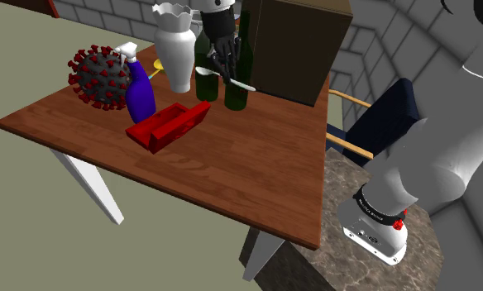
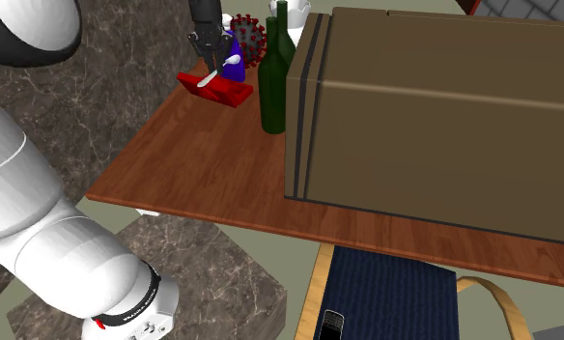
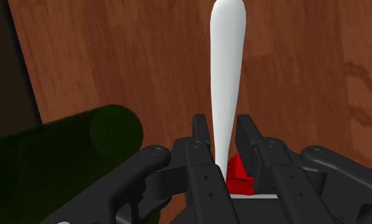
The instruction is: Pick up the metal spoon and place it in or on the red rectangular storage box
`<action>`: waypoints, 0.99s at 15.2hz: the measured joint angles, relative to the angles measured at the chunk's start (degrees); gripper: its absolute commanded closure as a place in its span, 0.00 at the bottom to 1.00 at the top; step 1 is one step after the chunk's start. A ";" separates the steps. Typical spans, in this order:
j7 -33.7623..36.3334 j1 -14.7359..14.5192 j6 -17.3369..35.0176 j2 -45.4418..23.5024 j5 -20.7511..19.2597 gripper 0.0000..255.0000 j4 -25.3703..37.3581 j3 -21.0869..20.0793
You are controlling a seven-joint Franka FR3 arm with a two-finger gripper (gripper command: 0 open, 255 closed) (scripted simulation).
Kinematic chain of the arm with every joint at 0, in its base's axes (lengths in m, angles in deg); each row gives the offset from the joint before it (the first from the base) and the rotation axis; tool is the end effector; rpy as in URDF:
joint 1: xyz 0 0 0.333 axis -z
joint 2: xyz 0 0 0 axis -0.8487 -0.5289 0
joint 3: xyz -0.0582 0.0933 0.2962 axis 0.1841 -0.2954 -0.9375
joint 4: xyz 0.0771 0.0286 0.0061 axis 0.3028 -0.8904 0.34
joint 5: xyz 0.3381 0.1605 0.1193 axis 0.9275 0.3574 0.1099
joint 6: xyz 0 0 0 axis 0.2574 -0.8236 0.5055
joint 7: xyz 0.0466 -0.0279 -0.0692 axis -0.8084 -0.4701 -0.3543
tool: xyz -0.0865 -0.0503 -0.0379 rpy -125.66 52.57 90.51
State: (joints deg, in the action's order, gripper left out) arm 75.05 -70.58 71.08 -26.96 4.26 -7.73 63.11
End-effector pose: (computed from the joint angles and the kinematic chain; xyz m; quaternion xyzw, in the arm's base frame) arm 0.5156 0.2428 0.5143 0.9806 0.1488 -0.1017 0.0772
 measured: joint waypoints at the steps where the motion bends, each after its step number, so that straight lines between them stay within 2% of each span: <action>1: 1.19 -0.73 -0.42 -2.02 -0.28 1.00 2.28 -0.48; 7: 6.42 -5.77 -6.91 -16.22 -3.04 1.00 22.06 -2.07; 9: 7.65 -8.22 -10.50 -22.40 -4.34 1.00 31.63 -2.14; 10: 7.82 -9.75 -13.25 -26.53 -5.21 1.00 38.52 -1.96; 11: 6.41 -15.16 -18.15 -33.70 -2.55 1.00 51.55 5.95; 12: 6.48 -16.49 -20.42 -36.87 -1.21 1.00 56.61 6.59; 15: 7.02 -17.36 -18.21 -36.40 -1.84 1.00 54.06 6.54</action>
State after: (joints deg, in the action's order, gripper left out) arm 82.07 -87.95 52.87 -63.36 2.42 46.33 69.65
